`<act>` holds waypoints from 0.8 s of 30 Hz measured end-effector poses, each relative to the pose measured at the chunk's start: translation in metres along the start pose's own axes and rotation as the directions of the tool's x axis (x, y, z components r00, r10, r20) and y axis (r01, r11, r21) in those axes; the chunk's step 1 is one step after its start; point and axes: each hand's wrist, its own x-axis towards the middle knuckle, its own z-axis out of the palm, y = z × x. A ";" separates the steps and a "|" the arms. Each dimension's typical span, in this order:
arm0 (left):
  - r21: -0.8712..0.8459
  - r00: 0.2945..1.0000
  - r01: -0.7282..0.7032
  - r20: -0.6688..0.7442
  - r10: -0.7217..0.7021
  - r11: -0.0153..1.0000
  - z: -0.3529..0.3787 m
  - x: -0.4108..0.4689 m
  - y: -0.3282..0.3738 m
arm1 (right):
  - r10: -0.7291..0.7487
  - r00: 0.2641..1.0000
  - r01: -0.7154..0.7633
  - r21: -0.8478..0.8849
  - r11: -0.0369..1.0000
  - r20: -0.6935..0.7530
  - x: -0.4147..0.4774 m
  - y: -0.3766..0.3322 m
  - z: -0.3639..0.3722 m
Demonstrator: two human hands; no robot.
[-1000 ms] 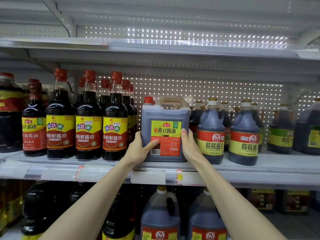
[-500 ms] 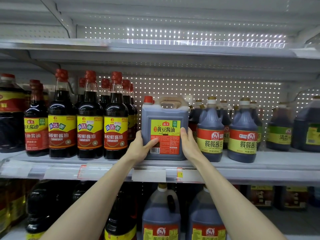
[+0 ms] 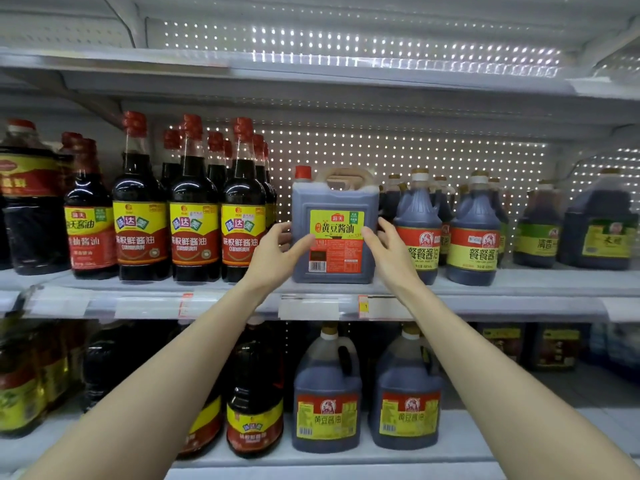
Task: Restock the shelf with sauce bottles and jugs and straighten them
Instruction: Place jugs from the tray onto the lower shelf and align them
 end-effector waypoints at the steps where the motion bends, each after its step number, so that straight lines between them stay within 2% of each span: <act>1: 0.002 1.000 -0.030 -0.001 0.030 1.000 -0.002 -0.005 0.002 | -0.017 1.000 0.017 0.009 1.000 -0.013 -0.006 -0.004 0.000; 5: 0.043 0.997 -0.073 -0.011 0.074 0.996 -0.009 -0.032 -0.006 | -0.047 0.998 0.044 -0.059 0.997 -0.048 -0.040 -0.010 0.007; 13: -0.040 0.997 0.050 0.053 -0.048 0.998 -0.012 -0.115 -0.063 | 0.031 0.997 -0.035 -0.070 0.997 -0.068 -0.125 0.034 0.028; 20: -0.014 0.975 0.207 0.082 -0.206 0.978 -0.007 -0.183 -0.129 | 0.225 0.974 -0.224 -0.046 0.973 0.010 -0.201 0.104 0.051; 24: -0.035 0.934 0.347 0.106 -0.341 0.937 0.005 -0.227 -0.178 | 0.342 0.937 -0.339 -0.056 0.939 0.067 -0.241 0.151 0.064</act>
